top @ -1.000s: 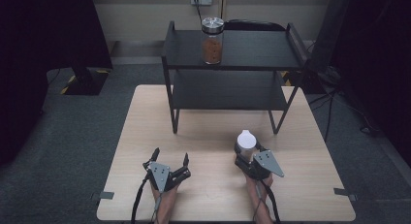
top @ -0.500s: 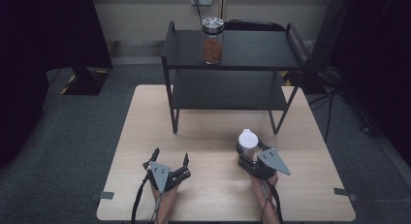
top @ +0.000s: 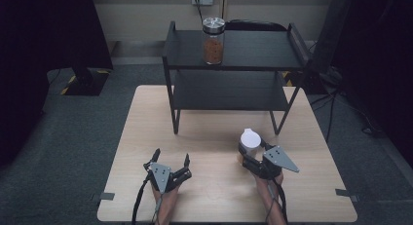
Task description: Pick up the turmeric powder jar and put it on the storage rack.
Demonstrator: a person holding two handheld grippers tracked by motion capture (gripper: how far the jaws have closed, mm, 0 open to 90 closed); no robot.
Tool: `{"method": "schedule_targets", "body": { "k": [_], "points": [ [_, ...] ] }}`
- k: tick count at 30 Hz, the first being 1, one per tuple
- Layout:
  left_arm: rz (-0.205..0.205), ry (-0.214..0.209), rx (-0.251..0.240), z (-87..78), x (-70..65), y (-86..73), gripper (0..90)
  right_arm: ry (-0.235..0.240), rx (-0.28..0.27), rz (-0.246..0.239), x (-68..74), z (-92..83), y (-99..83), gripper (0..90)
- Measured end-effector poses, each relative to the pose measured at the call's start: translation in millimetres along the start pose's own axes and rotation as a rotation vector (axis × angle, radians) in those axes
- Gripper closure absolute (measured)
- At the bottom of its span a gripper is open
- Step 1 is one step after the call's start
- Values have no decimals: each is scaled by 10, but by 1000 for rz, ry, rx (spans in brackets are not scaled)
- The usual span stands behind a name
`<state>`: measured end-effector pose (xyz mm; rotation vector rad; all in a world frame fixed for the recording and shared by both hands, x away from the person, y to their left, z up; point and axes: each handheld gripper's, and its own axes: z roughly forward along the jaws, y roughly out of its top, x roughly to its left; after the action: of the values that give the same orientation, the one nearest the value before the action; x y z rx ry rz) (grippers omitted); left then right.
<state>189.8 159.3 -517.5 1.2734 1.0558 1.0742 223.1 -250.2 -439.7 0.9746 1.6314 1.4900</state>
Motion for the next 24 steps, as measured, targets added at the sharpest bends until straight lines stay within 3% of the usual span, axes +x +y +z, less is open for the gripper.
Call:
{"method": "schedule_targets", "body": {
  "k": [17,24],
  "points": [
    [0,0,0,0,0,0,1,108,-29,-54,-125,-41,361,301],
    [0,0,0,0,0,0,0,149,-33,-51,-192,-52,502,301]
  ]
}}
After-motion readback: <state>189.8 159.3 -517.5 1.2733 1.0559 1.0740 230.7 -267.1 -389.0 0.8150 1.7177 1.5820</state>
